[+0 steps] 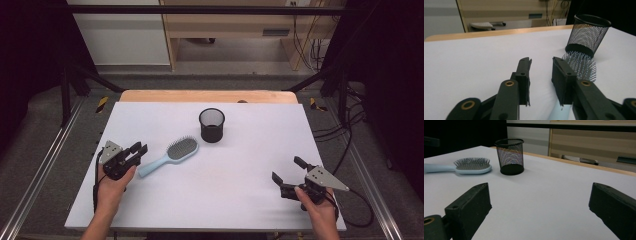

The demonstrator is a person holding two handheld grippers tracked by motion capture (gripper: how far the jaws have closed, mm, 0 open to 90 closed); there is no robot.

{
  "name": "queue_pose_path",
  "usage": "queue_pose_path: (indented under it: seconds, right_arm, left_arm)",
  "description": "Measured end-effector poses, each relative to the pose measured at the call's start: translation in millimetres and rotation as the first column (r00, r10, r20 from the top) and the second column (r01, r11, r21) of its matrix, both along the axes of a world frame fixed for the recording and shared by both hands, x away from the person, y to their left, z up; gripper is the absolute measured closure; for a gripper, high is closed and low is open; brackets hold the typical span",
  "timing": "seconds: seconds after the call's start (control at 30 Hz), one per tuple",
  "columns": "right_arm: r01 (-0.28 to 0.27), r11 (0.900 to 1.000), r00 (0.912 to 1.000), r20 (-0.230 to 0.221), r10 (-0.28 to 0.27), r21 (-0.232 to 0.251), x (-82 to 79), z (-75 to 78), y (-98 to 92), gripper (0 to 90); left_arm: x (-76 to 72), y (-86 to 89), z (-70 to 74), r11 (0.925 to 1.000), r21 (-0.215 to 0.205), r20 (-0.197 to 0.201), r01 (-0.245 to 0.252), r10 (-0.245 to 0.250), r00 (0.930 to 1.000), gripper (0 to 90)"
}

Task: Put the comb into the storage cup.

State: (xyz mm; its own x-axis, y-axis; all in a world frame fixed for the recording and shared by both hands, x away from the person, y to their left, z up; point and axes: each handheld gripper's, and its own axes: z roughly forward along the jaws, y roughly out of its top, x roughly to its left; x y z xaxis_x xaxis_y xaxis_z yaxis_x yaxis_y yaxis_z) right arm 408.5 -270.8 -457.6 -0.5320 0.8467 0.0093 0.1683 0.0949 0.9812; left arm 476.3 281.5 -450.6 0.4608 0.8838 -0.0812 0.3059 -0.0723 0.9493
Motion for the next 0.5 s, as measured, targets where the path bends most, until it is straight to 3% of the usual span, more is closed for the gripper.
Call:
queue_pose_path:
  seconds: [0.13,0.27,0.4,0.47,0.5]
  right_arm:
    - [0.0,1.0,1.0,0.004,0.0,0.0,0.0,0.6,-0.7,4.1]
    - [-0.002,1.0,1.0,0.002,0.002,0.001,-0.3,0.6,-1.4,4.0]
    - [-0.003,1.0,1.0,0.003,0.003,0.002,-0.7,0.9,-1.3,4.1]
    - [-0.004,1.0,1.0,0.002,0.004,0.002,-1.0,0.9,-1.3,4.0]
    - [-0.004,1.0,1.0,0.002,0.004,0.002,-1.0,0.9,-1.3,4.0]
  left_arm:
    - [-0.5,-2.6,-2.8,1.0,-0.008,-0.016,-0.006,0.006,0.9999,77.5]
    - [-1.2,-7.2,-6.5,0.9999,0.014,-0.025,-0.004,0.004,0.9997,84.0]
    - [-1.4,-11.6,-8.4,0.9962,0.087,-0.02,0.006,-0.004,0.9998,89.9]
    - [-1.3,-13.2,-10.1,0.9907,0.135,-0.021,0.017,-0.014,0.9997,90.0]
    - [-1.3,-13.2,-10.1,0.9907,0.135,-0.021,0.017,-0.014,0.9997,90.0]
